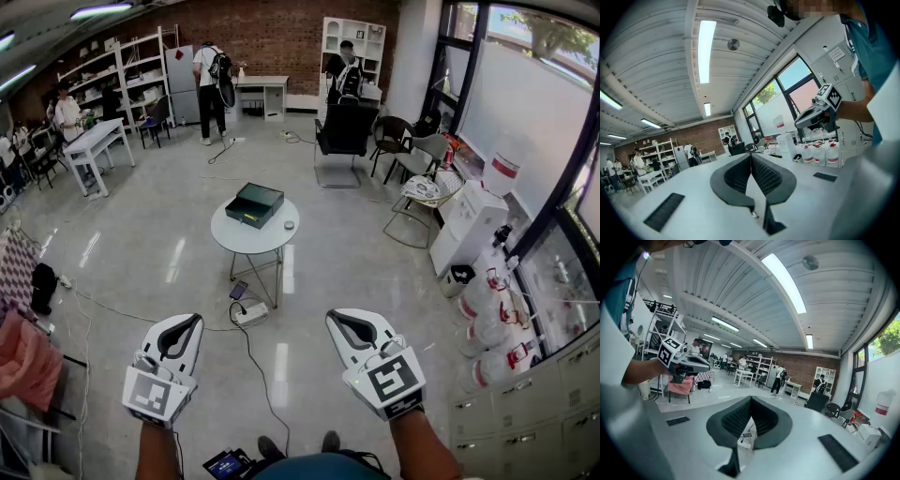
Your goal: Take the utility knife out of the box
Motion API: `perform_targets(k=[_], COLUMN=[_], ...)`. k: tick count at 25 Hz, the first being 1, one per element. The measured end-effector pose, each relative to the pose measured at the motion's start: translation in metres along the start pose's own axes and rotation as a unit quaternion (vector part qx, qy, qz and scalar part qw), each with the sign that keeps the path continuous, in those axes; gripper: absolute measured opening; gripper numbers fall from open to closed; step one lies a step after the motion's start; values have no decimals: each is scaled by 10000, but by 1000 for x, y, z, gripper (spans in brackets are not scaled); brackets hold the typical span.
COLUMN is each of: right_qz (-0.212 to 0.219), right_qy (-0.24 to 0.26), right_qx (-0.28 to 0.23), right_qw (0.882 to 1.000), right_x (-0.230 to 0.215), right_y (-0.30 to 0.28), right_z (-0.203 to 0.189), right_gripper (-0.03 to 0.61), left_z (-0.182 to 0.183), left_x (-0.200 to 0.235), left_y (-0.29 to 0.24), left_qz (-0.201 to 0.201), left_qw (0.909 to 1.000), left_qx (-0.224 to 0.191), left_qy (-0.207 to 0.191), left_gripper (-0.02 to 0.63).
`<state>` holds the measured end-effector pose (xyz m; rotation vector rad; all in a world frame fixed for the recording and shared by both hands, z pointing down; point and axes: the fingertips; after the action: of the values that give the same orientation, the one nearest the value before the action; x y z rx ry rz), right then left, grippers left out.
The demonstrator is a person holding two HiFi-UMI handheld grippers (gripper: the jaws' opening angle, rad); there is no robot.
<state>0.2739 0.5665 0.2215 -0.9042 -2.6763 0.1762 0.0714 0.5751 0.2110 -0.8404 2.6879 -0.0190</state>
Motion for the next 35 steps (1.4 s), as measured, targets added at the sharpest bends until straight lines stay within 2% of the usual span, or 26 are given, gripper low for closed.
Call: perform_targets(k=[4,17,20,35], right_qz=[-50,-169,-189,-541], right_qy=[-174,-226,-281,-356], right_qx=[77,192,215,217], right_qw=[9998,9994,9992,9977], right_x=[3,16,18,40], right_y=[-1,-21,-29,-85], right_z=[1,4,5,25], right_gripper=[37,38,38,38], left_z=[-1,-20,-26,-56], left_x=[3,28,34,100], left_y=[3,7,6,14], left_qz=[-30,-84,-186,-376], left_qw=[10000,9999,9998,9990], left_qx=[-19,103,21,-178], left_qy=[-8,37,71,157], left_gripper=[19,19,19,19])
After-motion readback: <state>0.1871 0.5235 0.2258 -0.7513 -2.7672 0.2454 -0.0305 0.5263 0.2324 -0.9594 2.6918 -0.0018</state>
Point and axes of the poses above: the fingertips, and each gripper's own axes: y backward along the fingers, x to its left, z out of its top, and after that the axes turned 2 degrees about -z, right-handed
